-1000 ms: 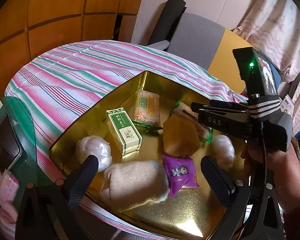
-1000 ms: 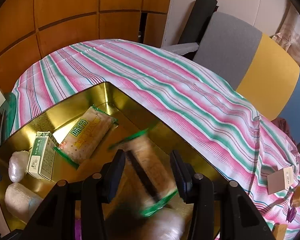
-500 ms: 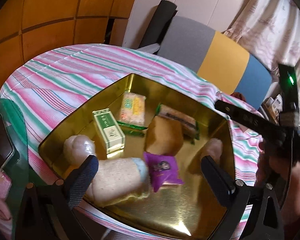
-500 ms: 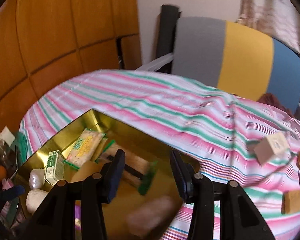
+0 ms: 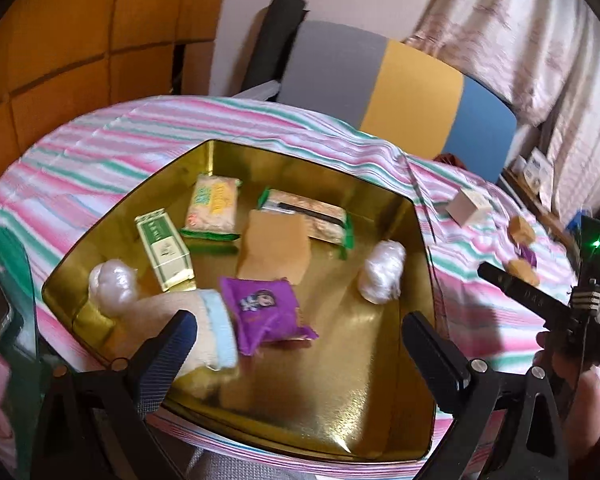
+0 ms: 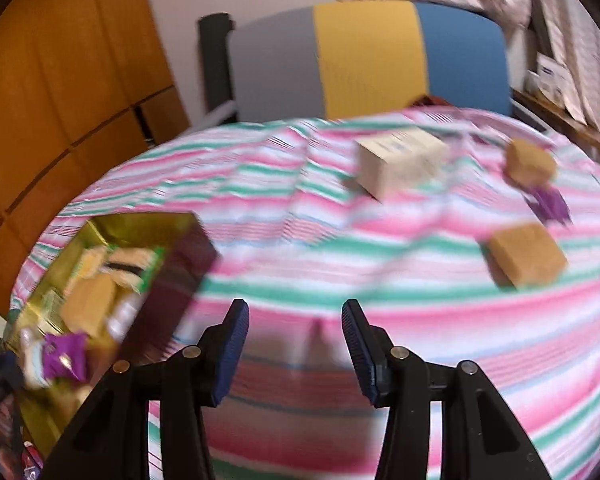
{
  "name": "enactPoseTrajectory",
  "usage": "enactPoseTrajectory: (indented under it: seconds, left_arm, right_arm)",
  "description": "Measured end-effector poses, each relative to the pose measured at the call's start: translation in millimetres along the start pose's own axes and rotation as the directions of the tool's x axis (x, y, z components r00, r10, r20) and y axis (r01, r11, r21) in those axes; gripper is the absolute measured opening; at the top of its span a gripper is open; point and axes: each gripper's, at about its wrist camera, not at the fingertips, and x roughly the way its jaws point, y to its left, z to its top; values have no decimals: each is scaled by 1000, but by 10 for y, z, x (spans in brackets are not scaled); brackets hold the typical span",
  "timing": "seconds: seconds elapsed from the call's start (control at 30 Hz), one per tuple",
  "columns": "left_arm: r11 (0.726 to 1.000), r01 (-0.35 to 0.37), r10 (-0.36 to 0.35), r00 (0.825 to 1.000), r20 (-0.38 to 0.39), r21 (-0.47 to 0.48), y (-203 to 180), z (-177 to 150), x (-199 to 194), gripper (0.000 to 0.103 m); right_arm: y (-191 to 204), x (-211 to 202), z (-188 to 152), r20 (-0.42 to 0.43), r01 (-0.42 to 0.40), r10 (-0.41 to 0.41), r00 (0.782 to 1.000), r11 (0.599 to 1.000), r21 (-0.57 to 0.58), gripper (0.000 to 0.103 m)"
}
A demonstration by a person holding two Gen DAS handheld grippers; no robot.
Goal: Organize objects
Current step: 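Move both grippers back toward the sponges and cream box on the cloth, then grasp a yellow sponge with the right gripper while left approaches the cream box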
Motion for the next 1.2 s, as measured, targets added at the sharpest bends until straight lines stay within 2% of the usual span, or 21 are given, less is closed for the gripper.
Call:
enactPoseTrajectory:
  seconds: [0.13, 0.23, 0.27, 0.43, 0.53, 0.6, 0.83, 1.07, 1.13, 1.2]
  left_arm:
    - [997, 20, -20, 1000, 1, 76, -186, -44, -32, 103]
    - [992, 55, -55, 998, -3, 112, -331, -51, -47, 103]
    - [990, 63, -63, 998, -4, 124, -379, -56, -47, 103]
    - [977, 72, -71, 997, -17, 200, -632, -107, -27, 103]
    - [972, 86, -81, 996, -35, 218, -721, -139, -15, 103]
    - [970, 97, -89, 995, -45, 224, -773, -156, -12, 103]
    - [962, 114, -101, 993, -64, 249, -904, -150, 2, 103]
    - [953, 127, -110, 991, -78, 275, -1069, -99, 69, 103]
    - [944, 141, -122, 989, -82, 297, -1182, -49, 106, 103]
    - [935, 152, -132, 988, -82, 320, -1284, 5, 130, 103]
  right_arm:
    - [-423, -110, -215, -4, 60, -60, 998, 996, 71, 49]
    - [-744, -180, -262, 9, 98, -101, 995, 986, 135, 60]
    - [-902, -216, -242, 18, 118, -123, 992, 979, 168, 64]
    - [-1374, -317, 1, 66, 168, -188, 980, 958, 233, 66]
    - [-1516, -326, 161, 90, 187, -212, 973, 956, 225, 73]
    - [-1594, -285, 265, 90, 201, -225, 970, 955, 216, 85]
    - [-1706, 51, 393, 33, 255, -264, 964, 954, 159, 85]
    - [-1653, 295, 322, 2, 234, -235, 972, 968, 91, 85]
    - [-1637, 353, 311, -19, 247, -246, 969, 966, 80, 82]
    - [-1654, 384, 295, -30, 260, -259, 965, 962, 85, 72]
